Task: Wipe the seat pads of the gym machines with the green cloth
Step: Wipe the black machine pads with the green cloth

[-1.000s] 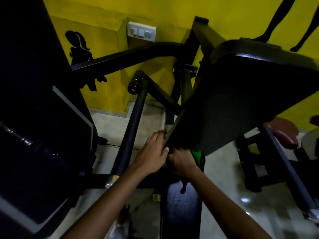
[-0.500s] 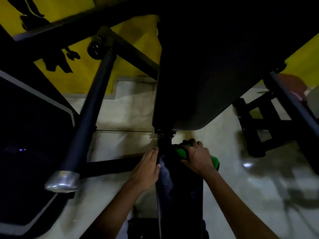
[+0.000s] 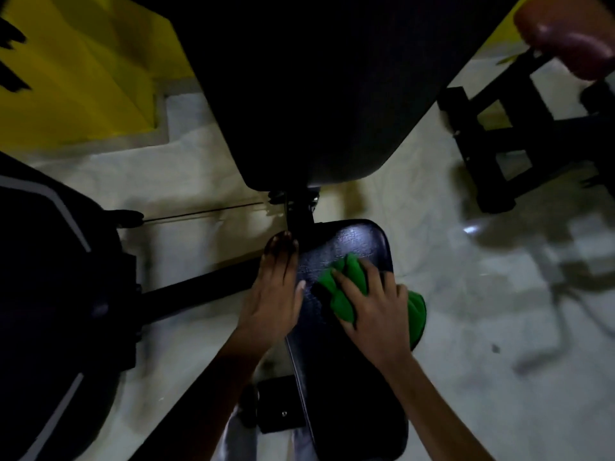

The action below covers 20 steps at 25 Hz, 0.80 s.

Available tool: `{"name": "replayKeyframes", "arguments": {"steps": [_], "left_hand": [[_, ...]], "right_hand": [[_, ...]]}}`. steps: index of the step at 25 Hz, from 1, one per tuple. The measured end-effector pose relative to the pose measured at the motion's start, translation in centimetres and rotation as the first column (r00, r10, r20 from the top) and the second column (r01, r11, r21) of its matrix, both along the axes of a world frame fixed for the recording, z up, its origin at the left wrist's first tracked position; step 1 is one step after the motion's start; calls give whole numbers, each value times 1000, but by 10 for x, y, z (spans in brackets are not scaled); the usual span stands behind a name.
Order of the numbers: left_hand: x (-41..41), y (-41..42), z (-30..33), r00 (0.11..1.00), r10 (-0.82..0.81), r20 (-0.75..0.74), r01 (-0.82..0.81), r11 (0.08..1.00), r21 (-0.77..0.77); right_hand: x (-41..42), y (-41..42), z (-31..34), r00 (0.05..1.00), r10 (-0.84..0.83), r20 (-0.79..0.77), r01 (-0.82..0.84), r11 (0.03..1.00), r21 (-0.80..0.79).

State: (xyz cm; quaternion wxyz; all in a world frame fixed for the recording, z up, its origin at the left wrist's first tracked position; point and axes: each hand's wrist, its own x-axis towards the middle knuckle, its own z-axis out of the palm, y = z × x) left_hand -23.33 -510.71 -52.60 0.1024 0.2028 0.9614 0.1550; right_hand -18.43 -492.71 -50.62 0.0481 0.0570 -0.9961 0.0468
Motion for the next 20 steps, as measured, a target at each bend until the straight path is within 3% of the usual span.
{"name": "replayKeyframes", "arguments": {"steps": [3,6,9,13,16,20], "left_hand": [[-3,-5,4,998,-40,-40,40,999,4],[-7,-7,4,998,-47,-31,48,998,45],[-5,-7,4,999,-42,-18,43,995,85],[-13,-27,3,993,-120,-1,118,977,176],[-25,-48,5,980,-197,-17,197,974,113],[-33,-72,1,987,-157,20,152,977,150]], "right_hand": [[-16,5,1,999,34,-8,-34,999,3],[-76,2,7,992,-123,-14,123,992,-12],[-82,-2,8,972,-235,-34,231,970,-78],[-10,-19,-1,999,44,11,-45,999,12],[-30,-12,1,980,198,10,-198,978,60],[-80,-37,7,979,-194,-70,188,979,-81]]}}
